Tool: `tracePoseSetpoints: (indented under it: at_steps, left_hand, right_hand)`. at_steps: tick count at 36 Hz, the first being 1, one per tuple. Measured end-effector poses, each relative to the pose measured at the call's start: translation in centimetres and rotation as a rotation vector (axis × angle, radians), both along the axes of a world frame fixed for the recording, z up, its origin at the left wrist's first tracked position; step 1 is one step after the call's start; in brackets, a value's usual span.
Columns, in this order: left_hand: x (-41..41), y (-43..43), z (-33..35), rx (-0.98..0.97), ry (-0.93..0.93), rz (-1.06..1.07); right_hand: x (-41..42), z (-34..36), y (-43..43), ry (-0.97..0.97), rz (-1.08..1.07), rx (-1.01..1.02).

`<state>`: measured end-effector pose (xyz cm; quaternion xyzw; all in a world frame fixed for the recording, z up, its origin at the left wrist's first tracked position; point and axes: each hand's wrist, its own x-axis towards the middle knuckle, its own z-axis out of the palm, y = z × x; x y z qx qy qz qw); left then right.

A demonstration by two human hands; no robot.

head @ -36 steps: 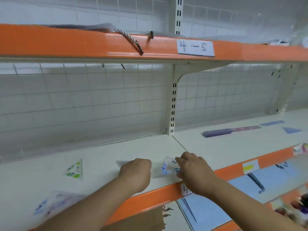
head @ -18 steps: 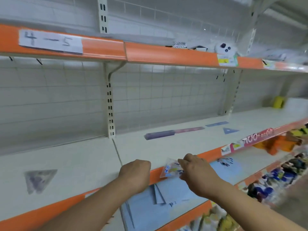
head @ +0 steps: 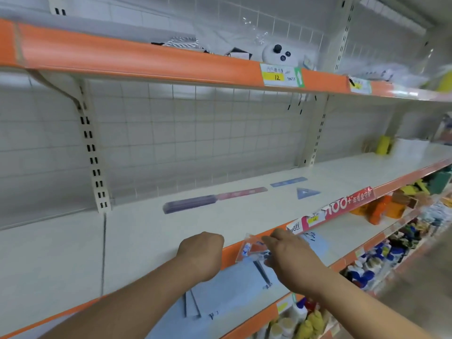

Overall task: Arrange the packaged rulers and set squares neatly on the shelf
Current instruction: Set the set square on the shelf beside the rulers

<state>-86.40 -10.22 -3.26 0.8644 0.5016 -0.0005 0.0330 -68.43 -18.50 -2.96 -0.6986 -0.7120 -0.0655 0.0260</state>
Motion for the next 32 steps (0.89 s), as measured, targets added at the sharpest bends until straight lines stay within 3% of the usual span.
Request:
tracePoseSetpoints:
  at_steps: [17,32]
  left_hand:
    - [5.6,10.7,1.2,0.028,0.030,-0.066]
    - [7.3,14.1,-0.3,-0.044,0.070,0.061]
  right_hand:
    - [6.7,0.9,10.7,-0.019,-0.079,0.040]
    - [9.4,-1.4,18.2,0.015,0.118,-0.048]
